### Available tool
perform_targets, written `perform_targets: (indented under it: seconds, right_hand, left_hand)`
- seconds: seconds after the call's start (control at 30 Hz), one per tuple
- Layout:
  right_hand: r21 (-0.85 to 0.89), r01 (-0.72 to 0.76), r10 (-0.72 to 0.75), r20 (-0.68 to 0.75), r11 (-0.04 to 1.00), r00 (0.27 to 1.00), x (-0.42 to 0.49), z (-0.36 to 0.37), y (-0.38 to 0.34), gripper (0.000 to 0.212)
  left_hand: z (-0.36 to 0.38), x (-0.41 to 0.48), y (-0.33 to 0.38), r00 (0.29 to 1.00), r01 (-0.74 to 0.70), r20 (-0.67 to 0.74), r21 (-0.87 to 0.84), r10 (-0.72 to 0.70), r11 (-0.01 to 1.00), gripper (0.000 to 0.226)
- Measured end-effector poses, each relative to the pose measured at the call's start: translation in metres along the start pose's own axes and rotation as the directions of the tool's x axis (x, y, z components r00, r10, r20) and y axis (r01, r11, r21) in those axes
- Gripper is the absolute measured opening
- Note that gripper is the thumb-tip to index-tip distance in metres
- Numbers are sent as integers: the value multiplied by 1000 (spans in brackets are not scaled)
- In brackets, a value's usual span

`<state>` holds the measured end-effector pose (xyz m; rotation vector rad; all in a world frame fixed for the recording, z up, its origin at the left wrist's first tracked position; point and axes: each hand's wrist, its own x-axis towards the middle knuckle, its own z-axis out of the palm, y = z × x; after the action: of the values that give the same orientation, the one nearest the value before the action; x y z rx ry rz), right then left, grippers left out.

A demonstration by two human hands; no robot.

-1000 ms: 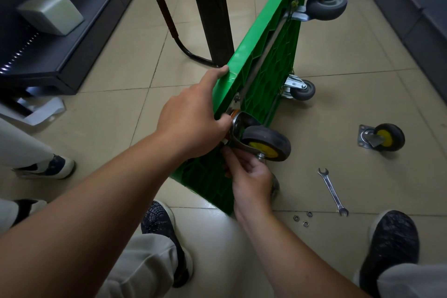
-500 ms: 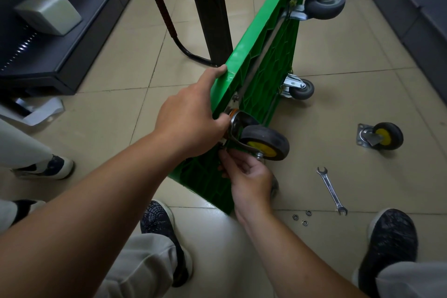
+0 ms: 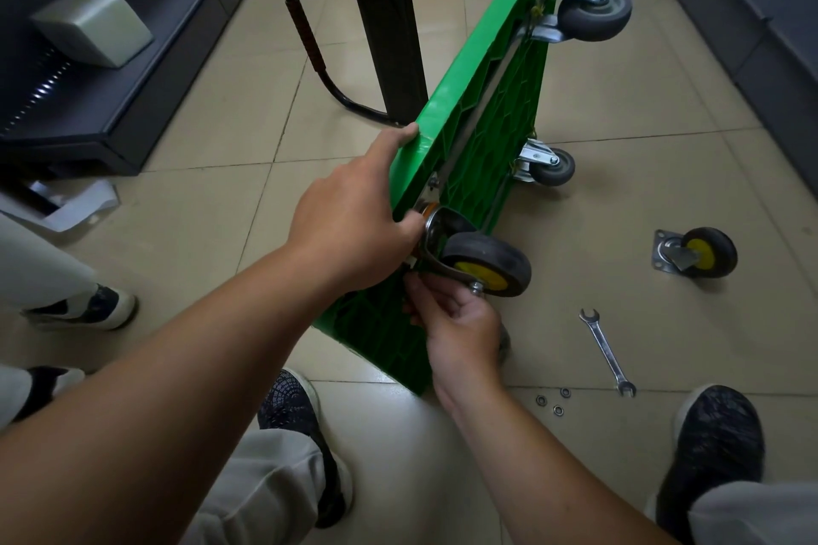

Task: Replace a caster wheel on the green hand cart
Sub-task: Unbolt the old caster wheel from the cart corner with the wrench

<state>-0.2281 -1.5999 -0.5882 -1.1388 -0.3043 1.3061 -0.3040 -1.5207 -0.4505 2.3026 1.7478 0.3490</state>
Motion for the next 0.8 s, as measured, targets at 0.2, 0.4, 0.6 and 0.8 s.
perform_targets:
  seconds: [0.2,0.4,0.6,0.8]
  right_hand:
    - [30,-78,79,-37,997,996,0,-1,-1,9]
    - [-97,-82,75,-73,992,995,2,-3,-2,25]
    - [-32,-80,80,-6,996,997,4,-3,1,7]
    - [71,-93,92,17,993,996,3,0,3,7]
  left_hand:
    - [0,0,-1,1000,-2,-4,-1,2,1000,78]
    - [1,0,0,1000,-4,-2,-12,4,1000,78]
    - [1,0,-2,1000,-2,-12,-4,2,1000,78]
    - [1,0,-1,1000,-6,-12,0,6,1000,78]
